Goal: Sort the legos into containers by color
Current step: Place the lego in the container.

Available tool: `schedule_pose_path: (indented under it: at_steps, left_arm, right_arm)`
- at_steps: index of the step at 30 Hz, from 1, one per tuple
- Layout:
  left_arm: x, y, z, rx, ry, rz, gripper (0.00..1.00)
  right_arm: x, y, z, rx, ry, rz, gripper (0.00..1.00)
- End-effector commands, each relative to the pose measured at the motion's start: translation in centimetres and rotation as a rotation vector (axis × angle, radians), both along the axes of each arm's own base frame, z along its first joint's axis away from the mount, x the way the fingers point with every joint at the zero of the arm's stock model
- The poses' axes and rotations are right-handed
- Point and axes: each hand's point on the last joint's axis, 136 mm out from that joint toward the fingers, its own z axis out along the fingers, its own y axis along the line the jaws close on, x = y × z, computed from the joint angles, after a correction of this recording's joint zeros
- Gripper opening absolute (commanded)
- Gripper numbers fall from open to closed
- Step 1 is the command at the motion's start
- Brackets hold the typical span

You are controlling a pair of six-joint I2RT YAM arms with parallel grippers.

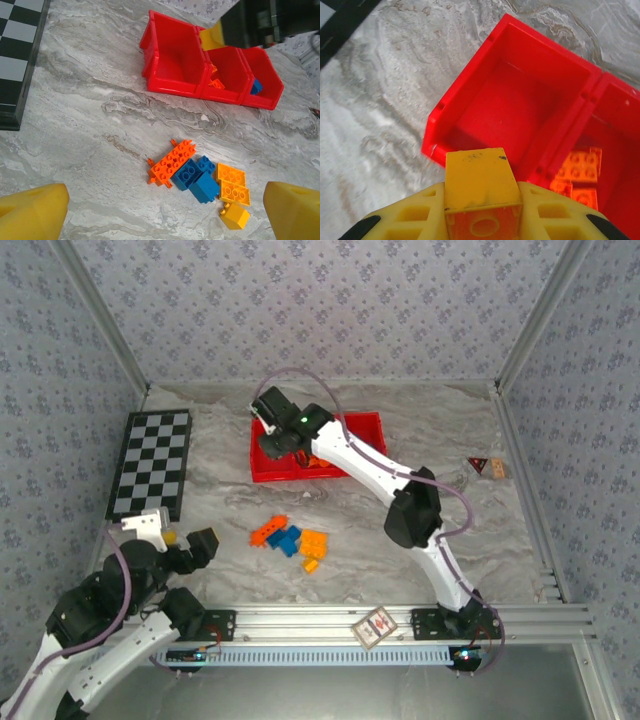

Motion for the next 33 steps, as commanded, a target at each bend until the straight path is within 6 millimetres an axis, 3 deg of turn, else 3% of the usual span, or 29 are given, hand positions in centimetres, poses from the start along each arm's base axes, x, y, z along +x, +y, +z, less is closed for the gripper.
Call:
schedule_pose_path:
  at_steps: [1, 9, 14, 19, 25, 29, 31, 33]
  left_arm:
    - [0.5, -1.4, -0.1, 0.014, 0.005, -0.049, 1.0]
    - [1.0, -3.9, -1.3, 0.078, 0.083, -0.144, 1.0]
    - [1.2, -4.2, -1.5, 0.09, 0.097, -0.152, 1.0]
    - [1.2, -4.2, -1.6, 0.09, 0.095, -0.15, 1.0]
    - [1.6, -4.7, -2.0, 0.084, 0.092, -0.154, 1.0]
    - [1.8, -5.1, -2.3, 0.091, 0.104, -0.162, 1.0]
    - [1.8, -5.3, -2.4, 0.094, 0.108, -0.17, 1.0]
    - [1.9, -5.4, -2.4, 0.096, 0.109, -0.175, 1.0]
  right_arm:
    - [2.4, 1.3, -1.5, 0.003, -0.048, 0.074, 0.31]
    - [6.1, 2.3, -5.2, 0.033, -0.05, 0.085, 0.35]
    - [7.0, 1.6, -5.9, 0.044, -0.027, 0.047, 0.54]
    - [6.5, 0.4, -4.5, 0.054, -0.002, 0.008, 0.7]
    - [3.2, -2.0, -2.0, 0.061, 0.051, -0.057, 0.78]
    - [-1.0, -4.4, -1.9, 0.072, 0.117, -0.101, 0.83]
    - [-3.4, -5.5, -2.1, 0.085, 0.145, -0.113, 0.97]
    - [-5.8, -6.5, -2.4, 0.084, 0.163, -0.109, 1.0]
